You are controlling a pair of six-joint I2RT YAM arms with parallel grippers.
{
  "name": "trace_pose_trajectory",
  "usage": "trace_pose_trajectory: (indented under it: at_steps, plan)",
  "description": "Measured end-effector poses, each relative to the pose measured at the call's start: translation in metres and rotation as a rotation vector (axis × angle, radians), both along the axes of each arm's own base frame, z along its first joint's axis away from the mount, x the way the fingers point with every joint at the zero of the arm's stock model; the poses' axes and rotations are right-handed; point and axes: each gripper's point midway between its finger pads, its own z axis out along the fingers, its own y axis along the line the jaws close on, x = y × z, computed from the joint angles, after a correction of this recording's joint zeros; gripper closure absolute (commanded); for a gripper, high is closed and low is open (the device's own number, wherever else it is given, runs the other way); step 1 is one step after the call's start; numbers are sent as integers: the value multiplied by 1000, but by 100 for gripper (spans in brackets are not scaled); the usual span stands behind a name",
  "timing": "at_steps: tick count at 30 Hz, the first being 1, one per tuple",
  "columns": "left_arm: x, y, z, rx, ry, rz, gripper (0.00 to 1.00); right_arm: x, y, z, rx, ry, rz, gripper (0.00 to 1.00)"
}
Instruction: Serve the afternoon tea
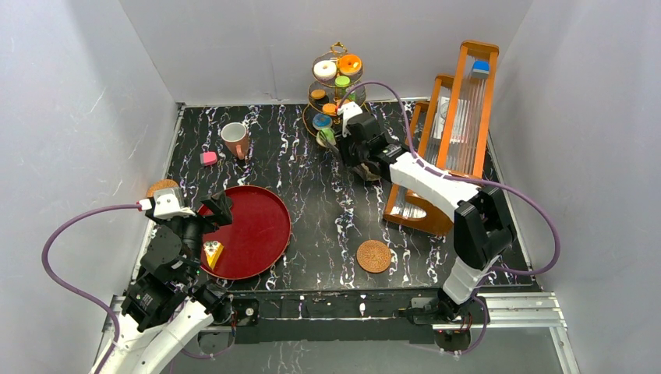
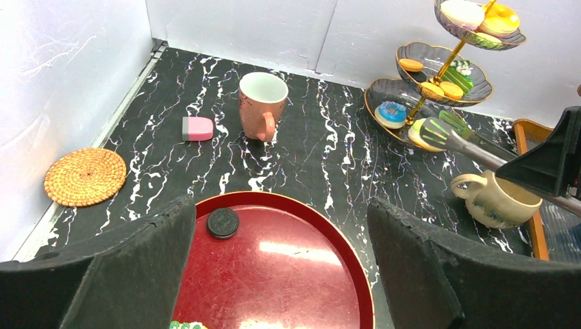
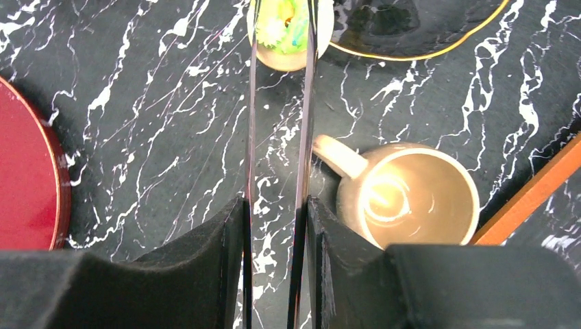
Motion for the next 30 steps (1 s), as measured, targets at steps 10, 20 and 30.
trace_pose_trajectory:
  at_steps: [10,20,30]
  plan:
    - [0,0,0,0,0,0,8,26,-6,9,44,-2,-77,57]
    - [0,0,0,0,0,0,8,31,-10,-6,47,50,-117,57]
    - [0,0,0,1,0,0,8,46,-13,-23,48,80,-148,57]
